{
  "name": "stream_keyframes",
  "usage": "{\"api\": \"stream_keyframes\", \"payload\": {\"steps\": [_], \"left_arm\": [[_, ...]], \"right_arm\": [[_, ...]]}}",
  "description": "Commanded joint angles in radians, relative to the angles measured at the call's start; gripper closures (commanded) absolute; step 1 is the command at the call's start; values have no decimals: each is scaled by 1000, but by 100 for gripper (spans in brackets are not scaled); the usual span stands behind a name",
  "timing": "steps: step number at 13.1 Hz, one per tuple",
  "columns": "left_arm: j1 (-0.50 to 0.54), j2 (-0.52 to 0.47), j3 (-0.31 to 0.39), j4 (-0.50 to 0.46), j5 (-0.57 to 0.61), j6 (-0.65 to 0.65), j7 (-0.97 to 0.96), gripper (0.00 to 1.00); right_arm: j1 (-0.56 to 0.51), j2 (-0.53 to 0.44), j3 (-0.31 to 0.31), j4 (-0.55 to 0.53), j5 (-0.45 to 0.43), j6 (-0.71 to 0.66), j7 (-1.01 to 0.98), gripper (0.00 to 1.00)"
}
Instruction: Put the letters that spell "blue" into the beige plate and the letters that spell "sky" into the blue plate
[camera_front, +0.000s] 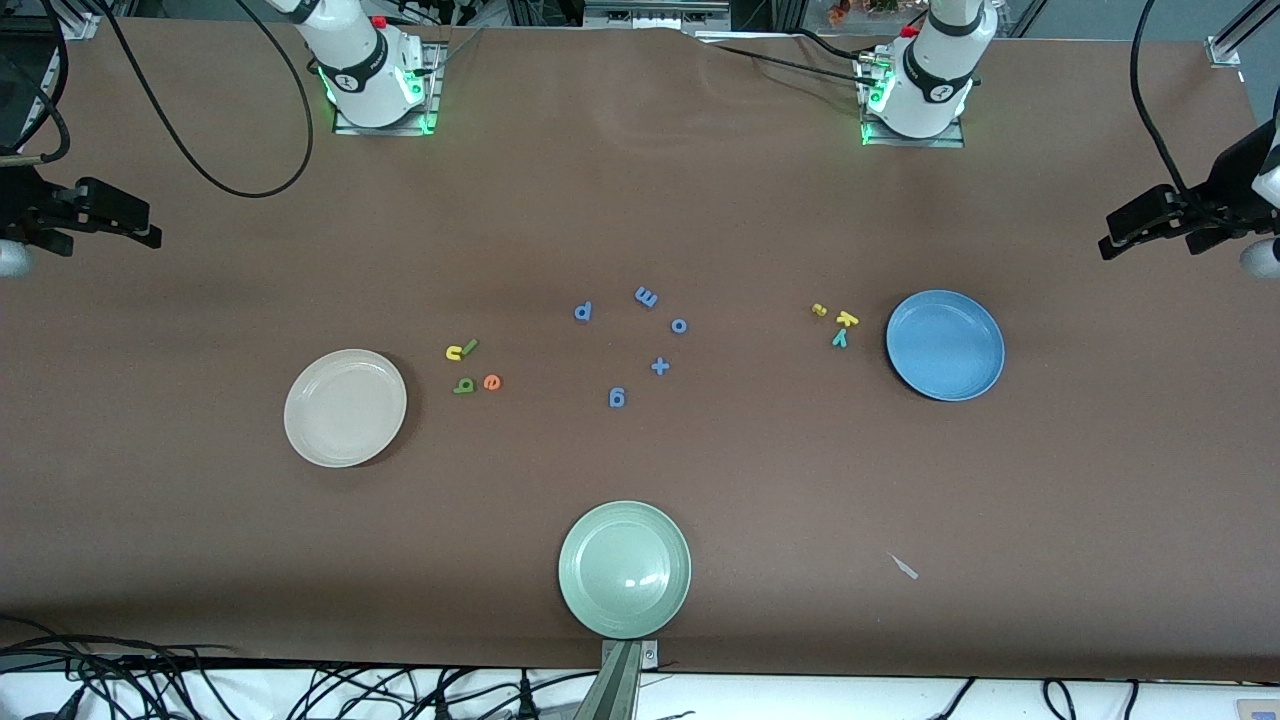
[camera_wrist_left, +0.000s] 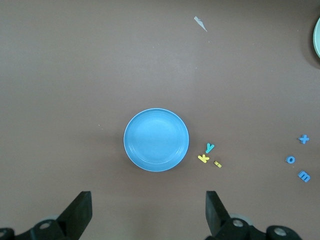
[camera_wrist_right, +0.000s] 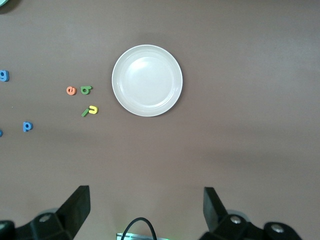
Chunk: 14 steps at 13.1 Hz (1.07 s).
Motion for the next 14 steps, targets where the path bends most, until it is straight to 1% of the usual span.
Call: {"api": "stream_keyframes", "payload": {"steps": [1, 6, 12, 14], "left_arm": [[-7, 11, -5, 28, 34, -3, 12, 0], [-4, 6, -46, 28, 35, -6, 10, 0], [6, 9, -43, 28, 35, -6, 12, 0], [8, 14, -42, 26, 35, -6, 60, 0]], "right_arm": [[-4, -10, 8, 9, -3, -3, 9, 0], [-4, -1, 8, 10, -3, -1, -9, 0], [-3, -5, 10, 7, -9, -15, -9, 0], [-3, -5, 10, 7, -6, -13, -9, 0]]}}
